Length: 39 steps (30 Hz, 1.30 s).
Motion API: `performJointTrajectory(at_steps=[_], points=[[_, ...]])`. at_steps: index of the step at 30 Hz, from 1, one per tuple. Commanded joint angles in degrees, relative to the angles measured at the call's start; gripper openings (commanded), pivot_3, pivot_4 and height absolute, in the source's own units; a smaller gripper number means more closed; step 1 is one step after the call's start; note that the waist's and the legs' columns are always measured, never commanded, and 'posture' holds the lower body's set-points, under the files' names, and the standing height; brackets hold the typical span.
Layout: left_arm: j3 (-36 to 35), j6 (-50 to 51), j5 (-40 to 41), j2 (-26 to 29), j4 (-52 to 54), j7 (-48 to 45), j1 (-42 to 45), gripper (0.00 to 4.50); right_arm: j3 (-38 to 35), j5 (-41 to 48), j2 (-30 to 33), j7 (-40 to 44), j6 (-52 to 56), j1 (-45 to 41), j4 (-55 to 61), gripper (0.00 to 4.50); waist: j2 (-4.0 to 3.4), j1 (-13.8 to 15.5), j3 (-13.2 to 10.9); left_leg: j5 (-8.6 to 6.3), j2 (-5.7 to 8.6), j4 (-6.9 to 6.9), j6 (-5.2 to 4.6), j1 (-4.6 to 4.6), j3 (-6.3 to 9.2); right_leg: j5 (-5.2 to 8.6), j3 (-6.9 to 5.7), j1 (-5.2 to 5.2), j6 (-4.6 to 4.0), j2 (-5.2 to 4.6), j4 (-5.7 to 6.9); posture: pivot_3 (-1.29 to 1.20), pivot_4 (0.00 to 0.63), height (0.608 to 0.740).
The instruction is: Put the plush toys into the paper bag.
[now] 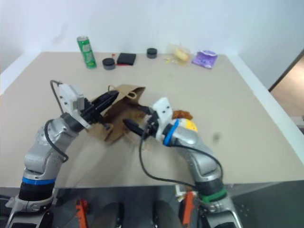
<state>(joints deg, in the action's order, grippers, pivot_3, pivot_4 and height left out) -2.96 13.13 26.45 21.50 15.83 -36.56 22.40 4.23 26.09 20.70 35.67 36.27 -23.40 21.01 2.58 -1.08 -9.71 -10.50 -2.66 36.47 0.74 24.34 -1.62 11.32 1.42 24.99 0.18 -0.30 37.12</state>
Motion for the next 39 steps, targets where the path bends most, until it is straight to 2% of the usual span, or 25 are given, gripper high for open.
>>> performJointTrajectory(at_steps=[1, 3, 6, 11, 14, 16, 18, 22, 27, 33, 39], points=[[-0.46, -1.18, -0.08, 0.18, 1.47, -0.02, 1.12, 0.00, -8.61, 0.62, 10.12, 2.62, 2.41, 3.19, 3.21, 4.48, 0.00, 0.11, 0.00, 0.00, 0.03, 0.00, 0.00, 0.00, -0.01, 0.00, 0.00, -0.01, 0.00, -0.04, -0.02, 0.00, 0.150, 0.740], [-0.47, -1.01, -0.03, 0.26, 1.54, 0.03, 1.23, 0.00, -10.05, -2.11, 16.77, 3.23, 2.55, 5.59, 1.73, 4.48, 0.01, 0.10, -0.01, 0.00, 0.10, 0.01, 0.00, 0.01, -0.03, 0.01, 0.01, -0.02, 0.01, -0.15, -0.07, 0.00, 0.150, 0.740], [-0.43, -0.80, 0.08, 0.33, 1.57, 0.04, 1.30, 0.00, -9.74, -4.92, 22.01, 3.64, 1.88, 7.99, -0.62, 4.48, 0.02, -0.39, -0.01, -0.01, 0.05, 0.00, 0.01, -0.06, -0.15, 0.00, 0.08, 0.01, 0.01, -0.10, -0.08, 0.00, 0.150, 0.740], [-0.03, -0.75, 0.17, 0.10, 0.68, -0.24, 2.14, 0.00, -6.18, -8.48, 21.28, 2.72, 0.06, 6.98, -6.17, 4.48, 0.01, -0.49, -0.03, -0.01, -0.07, -0.06, 0.00, -0.16, 0.04, -0.02, 0.10, 0.03, -0.05, 0.23, -0.04, 0.00, 0.150, 0.740], [-0.11, -0.76, 0.25, 0.11, 0.30, -0.44, 2.56, 0.00, -5.36, -8.68, 19.44, 2.86, -0.81, 5.96, -7.98, 3.64, -0.01, -0.46, -0.04, -0.01, -0.07, -0.06, 0.00, -0.16, 0.03, -0.02, 0.15, 0.02, -0.04, 0.27, -0.04, 0.00, 0.150, 0.740], [-0.19, -0.78, 0.33, 0.17, 0.12, -0.60, 2.70, 0.00, -4.95, -9.12, 18.58, 2.73, -1.57, 5.29, -9.32, 2.76, -0.01, -0.42, -0.04, -0.01, -0.04, -0.05, 0.00, -0.13, 0.01, -0.03, 0.20, 0.03, -0.02, 0.25, -0.04, 0.00, 0.150, 0.740], [-0.15, -0.88, 0.29, 0.20, 0.03, -0.68, 2.68, 0.00, -4.62, -9.83, 18.11, 2.79, -2.41, 4.88, -10.47, 1.45, -0.01, -0.31, -0.04, -0.01, 0.02, -0.05, 0.00, -0.08, -0.03, -0.04, 0.24, 0.03, 0.00, 0.18, -0.06, 0.00, 0.150, 0.740], [-0.21, -0.98, 0.22, 0.25, 0.15, -0.66, 2.39, 0.00, -9.27, -5.63, 16.90, 4.06, -3.15, 5.20, -8.21, 0.04, -0.01, -0.22, -0.04, -0.01, 0.05, -0.05, 0.01, -0.07, -0.04, -0.03, 0.26, 0.04, 0.01, 0.15, -0.07, 0.00, 0.150, 0.740], [-0.21, -1.23, 0.15, 0.36, 0.02, -0.96, 1.96, 0.00, -16.30, 6.43, 17.27, 8.15, 0.45, 4.24, 0.41, 0.04, -0.03, -0.23, -0.06, -0.01, 0.03, -0.05, 0.01, -0.06, -0.03, -0.04, 0.25, 0.05, 0.02, 0.17, -0.07, 0.00, 0.150, 0.740], [0.06, -1.64, 0.33, -0.19, -0.38, -1.51, 1.92, 0.00, -5.60, 3.47, 13.01, 4.18, 3.26, -3.63, 1.84, 0.04, -0.02, -0.48, -0.06, -0.01, -0.05, -0.05, 0.01, -0.15, 0.02, -0.05, 0.22, 0.03, 0.00, 0.28, -0.05, 0.00, 0.150, 0.740], [0.07, -1.58, 0.20, -0.92, -0.35, -0.89, 2.02, 0.00, 7.51, -6.87, 3.88, -0.09, -0.43, -11.94, -10.77, 0.04, -0.03, -0.28, -0.06, -0.01, -0.07, -0.05, 0.01, -0.03, 0.00, -0.05, 0.29, 0.12, -0.07, 0.34, -0.04, 0.00, 0.150, 0.740]])
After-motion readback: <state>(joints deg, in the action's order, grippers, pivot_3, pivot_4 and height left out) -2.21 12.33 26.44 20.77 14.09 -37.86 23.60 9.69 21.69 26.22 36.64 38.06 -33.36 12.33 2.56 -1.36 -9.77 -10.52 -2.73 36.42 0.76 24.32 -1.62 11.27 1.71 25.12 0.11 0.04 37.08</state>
